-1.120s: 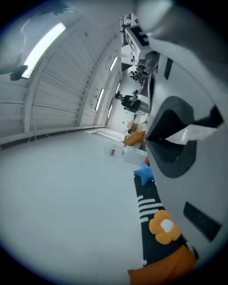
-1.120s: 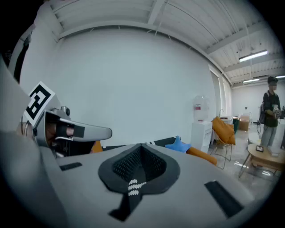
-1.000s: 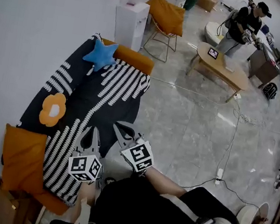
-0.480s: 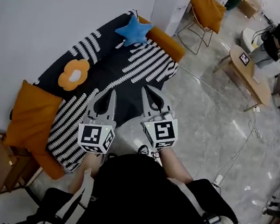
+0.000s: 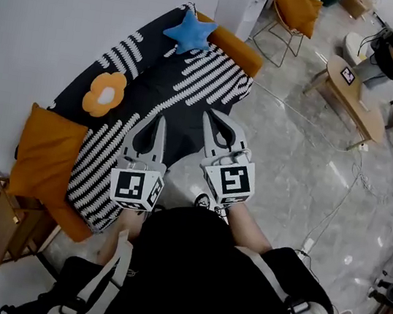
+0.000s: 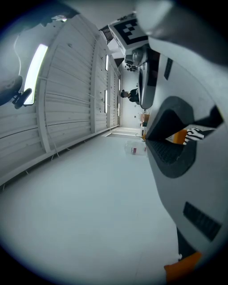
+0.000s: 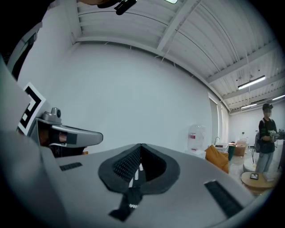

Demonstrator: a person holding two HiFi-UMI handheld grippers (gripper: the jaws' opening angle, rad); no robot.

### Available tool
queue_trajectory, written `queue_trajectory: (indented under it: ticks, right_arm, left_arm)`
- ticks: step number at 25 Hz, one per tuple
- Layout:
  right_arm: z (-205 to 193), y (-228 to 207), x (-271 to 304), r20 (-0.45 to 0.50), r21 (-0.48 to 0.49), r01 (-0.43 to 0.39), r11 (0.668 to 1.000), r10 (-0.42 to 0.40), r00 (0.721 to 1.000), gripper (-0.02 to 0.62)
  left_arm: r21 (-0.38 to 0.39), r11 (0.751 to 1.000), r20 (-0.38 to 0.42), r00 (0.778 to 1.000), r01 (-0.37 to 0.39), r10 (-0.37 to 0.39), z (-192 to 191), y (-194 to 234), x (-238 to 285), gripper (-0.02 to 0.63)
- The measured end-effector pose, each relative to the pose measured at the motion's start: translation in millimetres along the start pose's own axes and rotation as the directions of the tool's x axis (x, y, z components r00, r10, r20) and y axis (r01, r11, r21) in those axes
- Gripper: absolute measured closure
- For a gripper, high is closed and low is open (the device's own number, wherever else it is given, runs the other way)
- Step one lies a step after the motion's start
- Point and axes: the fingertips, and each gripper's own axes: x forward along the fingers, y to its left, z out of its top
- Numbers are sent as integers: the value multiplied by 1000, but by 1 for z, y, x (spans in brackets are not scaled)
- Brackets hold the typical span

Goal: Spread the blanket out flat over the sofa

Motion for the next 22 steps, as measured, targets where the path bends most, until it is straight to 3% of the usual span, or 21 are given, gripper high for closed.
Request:
queue_trajectory:
  ticks: [22]
  right_arm:
    - [6, -3, -22, -3, -24, 20, 1000, -20, 1000, 588]
  left_arm:
    - [-16, 999, -4, 1000, 28, -28, 4, -16, -7, 584]
